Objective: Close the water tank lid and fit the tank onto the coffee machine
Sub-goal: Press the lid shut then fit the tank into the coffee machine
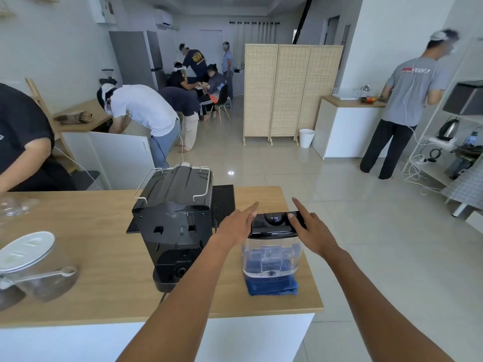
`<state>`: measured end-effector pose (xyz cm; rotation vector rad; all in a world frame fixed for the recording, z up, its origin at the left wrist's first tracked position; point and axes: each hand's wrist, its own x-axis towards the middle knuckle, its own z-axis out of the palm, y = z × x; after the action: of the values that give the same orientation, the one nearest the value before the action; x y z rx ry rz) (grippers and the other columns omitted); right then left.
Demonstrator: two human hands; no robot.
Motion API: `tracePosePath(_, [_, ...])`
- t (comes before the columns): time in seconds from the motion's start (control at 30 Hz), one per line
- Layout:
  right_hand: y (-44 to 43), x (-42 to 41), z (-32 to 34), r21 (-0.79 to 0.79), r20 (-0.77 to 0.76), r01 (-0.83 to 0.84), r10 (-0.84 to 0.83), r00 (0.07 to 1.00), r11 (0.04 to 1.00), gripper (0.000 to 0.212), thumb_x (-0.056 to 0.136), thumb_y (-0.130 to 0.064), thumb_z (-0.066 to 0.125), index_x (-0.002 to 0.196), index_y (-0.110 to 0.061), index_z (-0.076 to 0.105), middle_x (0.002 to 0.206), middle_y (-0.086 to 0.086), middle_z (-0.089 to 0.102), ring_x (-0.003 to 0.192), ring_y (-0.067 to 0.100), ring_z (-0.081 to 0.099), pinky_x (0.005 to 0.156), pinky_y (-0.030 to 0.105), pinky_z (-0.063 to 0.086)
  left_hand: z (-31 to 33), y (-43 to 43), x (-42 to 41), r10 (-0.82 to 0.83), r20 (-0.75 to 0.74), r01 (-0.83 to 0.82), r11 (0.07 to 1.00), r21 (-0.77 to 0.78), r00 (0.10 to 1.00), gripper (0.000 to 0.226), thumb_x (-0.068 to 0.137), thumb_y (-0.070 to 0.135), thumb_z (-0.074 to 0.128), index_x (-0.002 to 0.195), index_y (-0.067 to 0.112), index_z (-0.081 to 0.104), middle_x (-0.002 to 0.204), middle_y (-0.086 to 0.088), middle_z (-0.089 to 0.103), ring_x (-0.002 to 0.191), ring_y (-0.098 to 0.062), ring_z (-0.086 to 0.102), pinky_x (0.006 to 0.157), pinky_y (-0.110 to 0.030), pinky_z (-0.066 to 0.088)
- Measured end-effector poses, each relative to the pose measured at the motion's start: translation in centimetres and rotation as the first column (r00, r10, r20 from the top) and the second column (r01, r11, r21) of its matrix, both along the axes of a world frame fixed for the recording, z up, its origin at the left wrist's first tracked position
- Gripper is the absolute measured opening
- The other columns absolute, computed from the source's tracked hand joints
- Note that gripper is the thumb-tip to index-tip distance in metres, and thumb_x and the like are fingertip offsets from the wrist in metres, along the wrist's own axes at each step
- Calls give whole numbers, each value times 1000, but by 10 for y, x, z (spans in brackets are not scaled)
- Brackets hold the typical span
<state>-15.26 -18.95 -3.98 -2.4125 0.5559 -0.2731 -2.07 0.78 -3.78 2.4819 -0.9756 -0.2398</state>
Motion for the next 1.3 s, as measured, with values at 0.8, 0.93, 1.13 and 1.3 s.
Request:
tracePosePath(0.8, [-8, 21, 2, -175, -8, -72, 72, 997, 982, 50, 103, -58, 30, 147, -44, 48, 130, 4, 55, 111, 24, 62, 87, 31, 48, -20, 2, -7, 52, -129, -83, 964, -254, 990, 55, 90, 75, 26, 140, 54, 38, 120, -4, 61, 112, -24, 59, 97, -45, 51])
tracePosePath(0.93, [-9, 26, 1, -62, 19, -73, 74, 997, 995, 41, 101, -57, 40, 135, -42, 59, 119, 3, 58, 106, 21, 60, 84, 27, 44, -22, -4, -4, 94, -137, -133, 942, -309, 986, 36, 99, 55, 40, 126, 38, 55, 111, 2, 66, 104, -18, 60, 87, -38, 52])
tracePosePath(1.13, [-11, 24, 3, -14, 134, -84, 85, 987, 996, 25, 99, -42, 58, 114, -28, 72, 101, -1, 68, 105, 20, 60, 79, 20, 41, -25, -5, 8, 43, -412, -246, 857, -453, 910, 35, 87, 60, 59, 107, 35, 71, 112, 8, 72, 114, -16, 63, 105, -42, 49])
tracePosePath(1.3, [-2, 19, -1, -118, 71, -106, 115, 991, 987, 47, 96, -55, 56, 136, -32, 62, 120, -2, 55, 105, 18, 59, 94, 29, 49, -26, -9, 6, 61, -374, -248, 844, -475, 926, 25, 98, 44, 57, 116, 33, 70, 125, 10, 69, 126, -14, 57, 111, -38, 41])
